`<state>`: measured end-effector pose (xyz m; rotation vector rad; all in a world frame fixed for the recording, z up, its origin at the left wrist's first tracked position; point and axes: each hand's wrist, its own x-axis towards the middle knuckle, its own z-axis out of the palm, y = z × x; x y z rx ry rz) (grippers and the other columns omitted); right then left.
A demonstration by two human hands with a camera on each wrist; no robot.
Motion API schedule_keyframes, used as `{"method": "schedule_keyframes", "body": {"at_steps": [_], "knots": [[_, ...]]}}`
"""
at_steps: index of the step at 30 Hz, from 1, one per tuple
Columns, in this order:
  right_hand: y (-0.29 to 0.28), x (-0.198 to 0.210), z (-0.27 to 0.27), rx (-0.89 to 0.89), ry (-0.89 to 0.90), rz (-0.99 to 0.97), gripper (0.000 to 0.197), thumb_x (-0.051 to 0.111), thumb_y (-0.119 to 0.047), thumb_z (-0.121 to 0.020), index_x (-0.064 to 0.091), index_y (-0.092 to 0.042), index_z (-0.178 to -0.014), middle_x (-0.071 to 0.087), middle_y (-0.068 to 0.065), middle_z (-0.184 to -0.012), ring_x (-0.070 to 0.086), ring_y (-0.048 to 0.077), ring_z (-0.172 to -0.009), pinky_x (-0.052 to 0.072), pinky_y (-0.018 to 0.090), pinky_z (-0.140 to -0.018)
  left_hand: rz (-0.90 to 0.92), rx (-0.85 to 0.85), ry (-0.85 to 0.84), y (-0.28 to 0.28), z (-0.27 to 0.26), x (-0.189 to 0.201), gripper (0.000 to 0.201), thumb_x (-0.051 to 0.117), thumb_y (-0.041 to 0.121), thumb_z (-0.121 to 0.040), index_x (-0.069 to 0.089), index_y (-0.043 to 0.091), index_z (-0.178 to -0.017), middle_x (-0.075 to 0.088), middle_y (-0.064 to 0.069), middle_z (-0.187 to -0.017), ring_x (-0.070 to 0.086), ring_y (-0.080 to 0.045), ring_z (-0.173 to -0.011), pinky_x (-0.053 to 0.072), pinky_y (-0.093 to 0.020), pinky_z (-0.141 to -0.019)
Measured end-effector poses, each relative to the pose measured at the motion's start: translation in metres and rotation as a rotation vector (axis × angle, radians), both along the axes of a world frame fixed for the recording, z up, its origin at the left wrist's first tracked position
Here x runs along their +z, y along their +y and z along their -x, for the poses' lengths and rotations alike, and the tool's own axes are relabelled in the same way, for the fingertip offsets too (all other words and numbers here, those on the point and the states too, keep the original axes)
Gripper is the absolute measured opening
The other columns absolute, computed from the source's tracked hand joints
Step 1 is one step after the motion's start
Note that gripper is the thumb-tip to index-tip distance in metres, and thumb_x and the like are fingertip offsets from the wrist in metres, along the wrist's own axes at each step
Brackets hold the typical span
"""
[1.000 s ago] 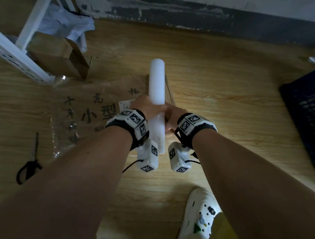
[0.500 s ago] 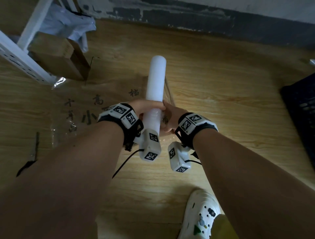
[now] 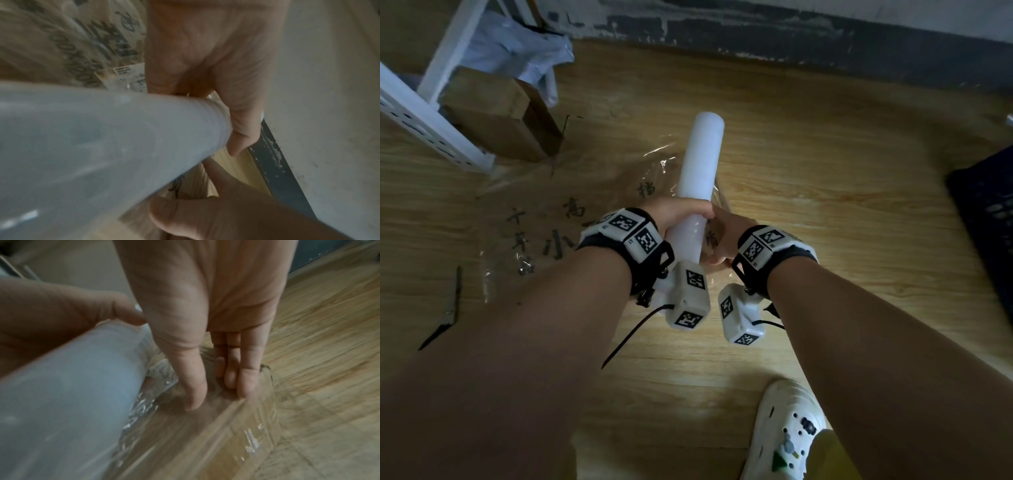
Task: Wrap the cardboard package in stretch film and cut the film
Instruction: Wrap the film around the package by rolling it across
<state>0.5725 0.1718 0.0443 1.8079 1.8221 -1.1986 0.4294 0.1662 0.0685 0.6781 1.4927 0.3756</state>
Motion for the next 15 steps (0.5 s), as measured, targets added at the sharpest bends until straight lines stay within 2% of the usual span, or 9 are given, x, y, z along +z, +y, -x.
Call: {"method": "schedule_keyframes", "body": {"at_steps": [2,3,5,7,9,12,13,15], "knots": [[-0.003,-0.002,0.003,-0.023,0.003,0.01,0.094,0.07,-0.015,-0.082,0.011,-0.042,-0.151,0.06,0.006,-0.129,0.063,0.023,-0.097,0.054,0.035,-0.084,-0.034,0.017,0.029,0.001,0.002,-0.005,0.04,0.075,0.022,-0.067,0.067,0.007,-0.103,0.07,-0.012,-0.097,0.066,-0.024,-0.082,0.055,-0.034,-0.079],[-0.004,-0.003,0.003,-0.029,0.008,0.008,0.096,0.07,-0.016,-0.082,0.009,-0.045,-0.15,0.06,0.006,-0.128,0.065,0.026,-0.1,0.055,0.04,-0.086,-0.038,0.018,0.042,0.001,0.003,-0.005,0.035,0.073,0.021,-0.068,0.067,0.008,-0.099,0.07,-0.01,-0.094,0.066,-0.023,-0.078,0.054,-0.03,-0.072],[-0.004,-0.003,0.004,-0.038,0.019,-0.003,0.098,0.07,-0.017,-0.081,0.007,-0.048,-0.149,0.06,0.005,-0.125,0.066,0.028,-0.099,0.056,0.043,-0.086,-0.045,0.028,0.046,0.001,0.006,-0.005,0.024,0.069,0.02,-0.071,0.065,0.01,-0.091,0.068,-0.007,-0.085,0.065,-0.019,-0.069,0.052,-0.025,-0.061],[-0.004,-0.005,0.003,-0.055,0.022,0.01,0.105,0.073,-0.017,-0.078,0.002,-0.05,-0.148,0.058,0.006,-0.131,0.065,0.03,-0.102,0.055,0.046,-0.087,-0.027,0.048,-0.003,0.0,0.011,-0.003,0.024,0.065,0.018,-0.071,0.064,0.008,-0.093,0.068,-0.008,-0.079,0.067,-0.019,-0.061,0.053,-0.025,-0.056],[-0.003,-0.007,0.004,-0.063,-0.002,0.03,0.11,0.075,-0.016,-0.076,-0.001,-0.05,-0.148,0.054,0.009,-0.138,0.064,0.032,-0.108,0.054,0.047,-0.089,0.007,0.044,-0.075,-0.001,0.014,-0.004,0.034,0.061,0.016,-0.067,0.063,0.003,-0.098,0.069,-0.012,-0.078,0.067,-0.025,-0.064,0.054,-0.032,-0.061],[-0.001,-0.009,0.003,-0.049,-0.016,0.04,0.112,0.075,-0.013,-0.076,-0.002,-0.049,-0.149,0.05,0.01,-0.143,0.064,0.031,-0.107,0.055,0.046,-0.088,0.035,0.072,-0.157,-0.004,0.011,-0.004,0.022,0.059,0.014,-0.068,0.061,0.005,-0.088,0.065,-0.012,-0.069,0.063,-0.025,-0.059,0.055,-0.035,-0.062],[0.001,-0.01,0.003,-0.042,-0.018,0.044,0.113,0.076,-0.011,-0.076,-0.002,-0.048,-0.15,0.048,0.011,-0.144,0.064,0.029,-0.106,0.055,0.044,-0.087,0.043,0.077,-0.16,-0.004,0.01,-0.003,0.018,0.06,0.015,-0.069,0.061,0.006,-0.085,0.064,-0.011,-0.067,0.063,-0.024,-0.056,0.054,-0.033,-0.062],[0.004,-0.011,0.003,-0.033,-0.007,0.06,0.116,0.077,-0.007,-0.074,-0.001,-0.045,-0.151,0.043,0.012,-0.147,0.058,0.024,-0.098,0.054,0.04,-0.085,0.053,0.048,-0.134,-0.003,0.008,-0.003,0.026,0.069,0.019,-0.065,0.063,0.007,-0.087,0.064,-0.011,-0.071,0.063,-0.024,-0.06,0.054,-0.035,-0.068]]}}
